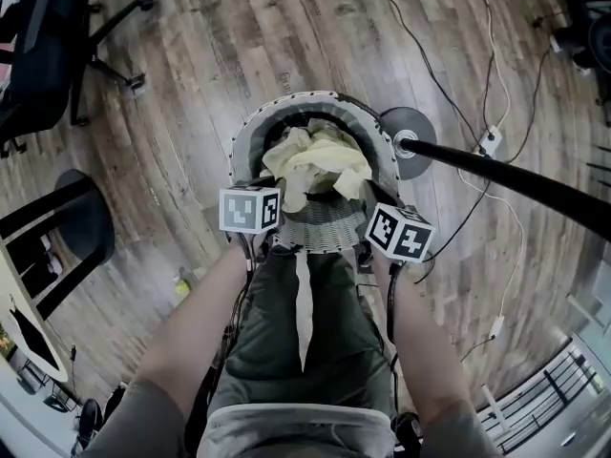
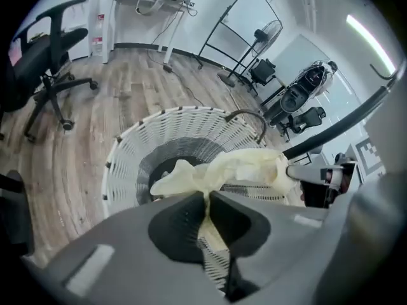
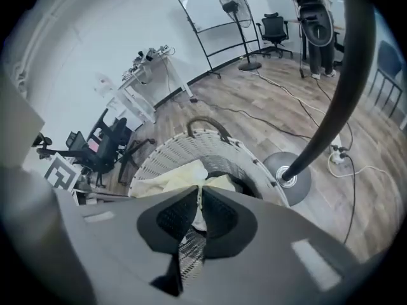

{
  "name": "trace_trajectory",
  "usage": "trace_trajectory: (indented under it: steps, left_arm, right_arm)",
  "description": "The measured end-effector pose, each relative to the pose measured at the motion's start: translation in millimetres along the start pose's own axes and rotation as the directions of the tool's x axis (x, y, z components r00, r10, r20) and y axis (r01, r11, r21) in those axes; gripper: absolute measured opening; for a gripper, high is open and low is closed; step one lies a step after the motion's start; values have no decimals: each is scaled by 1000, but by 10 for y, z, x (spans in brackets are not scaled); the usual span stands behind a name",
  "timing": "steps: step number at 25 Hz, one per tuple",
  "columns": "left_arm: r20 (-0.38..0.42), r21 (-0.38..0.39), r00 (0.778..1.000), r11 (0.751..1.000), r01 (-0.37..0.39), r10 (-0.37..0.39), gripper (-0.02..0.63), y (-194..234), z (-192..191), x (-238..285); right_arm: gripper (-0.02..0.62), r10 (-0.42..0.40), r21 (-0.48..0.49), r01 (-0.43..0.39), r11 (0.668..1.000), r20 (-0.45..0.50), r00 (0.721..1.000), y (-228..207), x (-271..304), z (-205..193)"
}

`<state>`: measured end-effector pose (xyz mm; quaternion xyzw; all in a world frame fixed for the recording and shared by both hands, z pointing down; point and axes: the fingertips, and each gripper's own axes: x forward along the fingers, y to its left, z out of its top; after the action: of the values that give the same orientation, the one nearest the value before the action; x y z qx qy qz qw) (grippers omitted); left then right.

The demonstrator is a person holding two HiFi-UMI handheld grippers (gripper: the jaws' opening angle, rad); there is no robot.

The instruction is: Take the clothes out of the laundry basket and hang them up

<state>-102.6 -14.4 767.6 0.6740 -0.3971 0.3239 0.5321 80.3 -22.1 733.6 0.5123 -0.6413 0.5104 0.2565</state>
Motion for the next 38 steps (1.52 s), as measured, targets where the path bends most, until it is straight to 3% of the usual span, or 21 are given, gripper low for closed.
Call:
trace_trajectory:
  steps: [4, 11, 21, 31, 38]
  left_arm:
    - [3, 45, 1000, 999, 1, -1, 32, -183, 66, -550]
    - [24, 193, 1000, 981, 15, -20, 32, -676, 282, -1478]
    - [210, 172, 974, 984, 51, -88, 31, -1282, 826, -2728]
    - [379, 276, 911, 960, 57, -163, 29, -2005, 1401, -3807]
    - [450, 380, 854, 922, 81, -261, 30, -2494, 1645, -4501]
  right_arm:
    - [44, 23, -45, -20, 999, 62, 998, 346, -567, 197]
    - [44, 59, -115, -41, 992, 153, 986, 829, -1550, 566]
    - [46, 151, -179, -102, 979, 286, 946, 1267, -2854, 1159]
    - [47, 310, -314, -193, 930, 383, 870, 1734, -4049, 1688]
    - [46, 390, -375, -221, 900, 469, 792, 2067, -4814, 1925]
